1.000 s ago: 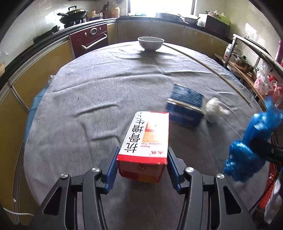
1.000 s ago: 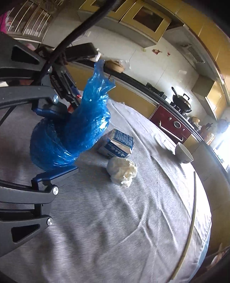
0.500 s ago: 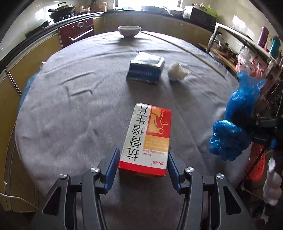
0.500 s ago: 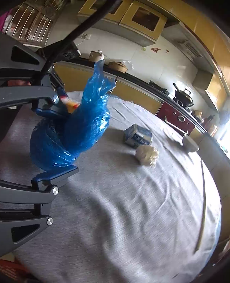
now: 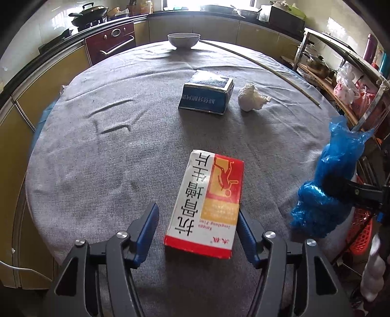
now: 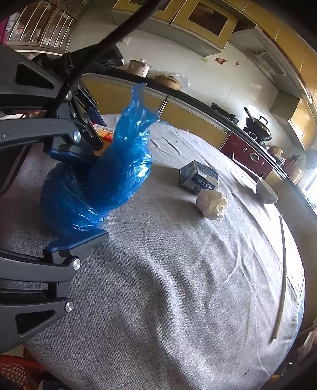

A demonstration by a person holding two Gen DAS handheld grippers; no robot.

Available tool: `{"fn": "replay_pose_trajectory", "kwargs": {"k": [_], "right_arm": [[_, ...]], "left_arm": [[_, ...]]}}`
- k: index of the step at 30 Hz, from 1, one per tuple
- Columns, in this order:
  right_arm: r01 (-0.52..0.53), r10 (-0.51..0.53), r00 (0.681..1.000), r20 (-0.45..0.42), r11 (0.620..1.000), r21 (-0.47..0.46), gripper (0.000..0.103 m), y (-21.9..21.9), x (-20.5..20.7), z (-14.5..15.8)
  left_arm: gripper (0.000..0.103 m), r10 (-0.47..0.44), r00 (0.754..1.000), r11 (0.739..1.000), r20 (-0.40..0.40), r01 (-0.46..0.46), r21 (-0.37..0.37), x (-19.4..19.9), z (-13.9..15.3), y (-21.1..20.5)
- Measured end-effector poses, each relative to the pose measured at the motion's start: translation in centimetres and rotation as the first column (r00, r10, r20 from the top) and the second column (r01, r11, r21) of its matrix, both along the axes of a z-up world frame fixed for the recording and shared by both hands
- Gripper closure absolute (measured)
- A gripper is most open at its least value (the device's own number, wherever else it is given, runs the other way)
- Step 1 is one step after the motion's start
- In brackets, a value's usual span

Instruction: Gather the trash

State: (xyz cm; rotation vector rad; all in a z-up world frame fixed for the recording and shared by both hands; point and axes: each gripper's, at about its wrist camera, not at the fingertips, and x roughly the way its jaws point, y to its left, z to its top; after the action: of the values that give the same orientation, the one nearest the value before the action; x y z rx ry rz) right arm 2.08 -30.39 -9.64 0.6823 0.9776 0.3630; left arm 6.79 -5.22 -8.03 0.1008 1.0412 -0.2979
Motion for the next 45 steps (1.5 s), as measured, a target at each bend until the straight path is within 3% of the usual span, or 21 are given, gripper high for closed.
{"fn": "replay_pose_trajectory", "kwargs": {"k": [16, 20, 33, 41, 45], "right_arm": [[-0.011, 0.011, 1.000, -0.001, 0.999, 0.030, 0.048, 0.1, 0.6, -0.7], [-0.013, 0.013, 1.000, 0.003, 1.000, 0.022, 0.048, 0.2, 0.5, -0.6], [0.003, -0.003, 0.997, 0.081, 1.000, 0.010, 0.049, -0.4, -0.8, 1.5], [0.013, -0.017, 0.997, 0.079, 0.999, 0.042, 0.048, -1.3, -1.3, 2.1], [0.038, -0.040, 0.997, 0.065, 0.999, 0.039, 0.041, -1.9, -1.4, 2.1]], "left_arm": [[0.039, 0.005, 1.000, 0.999, 0.028, -0.006, 0.052, 1.1, -0.2, -0.9], [0.053, -0.005, 0.999, 0.998, 0.041, 0.002, 0.059, 0.9, -0.2, -1.0], [0.053, -0.011, 0.996, 0.998, 0.090, 0.005, 0.060, -0.2, 1.8, -1.4], [0.053, 0.014, 0.995, 0.998, 0.099, -0.019, 0.056, -0.8, 2.1, -0.6], [0.053, 0.033, 0.996, 0.998, 0.088, -0.038, 0.054, -0.8, 1.8, 0.3]]}}
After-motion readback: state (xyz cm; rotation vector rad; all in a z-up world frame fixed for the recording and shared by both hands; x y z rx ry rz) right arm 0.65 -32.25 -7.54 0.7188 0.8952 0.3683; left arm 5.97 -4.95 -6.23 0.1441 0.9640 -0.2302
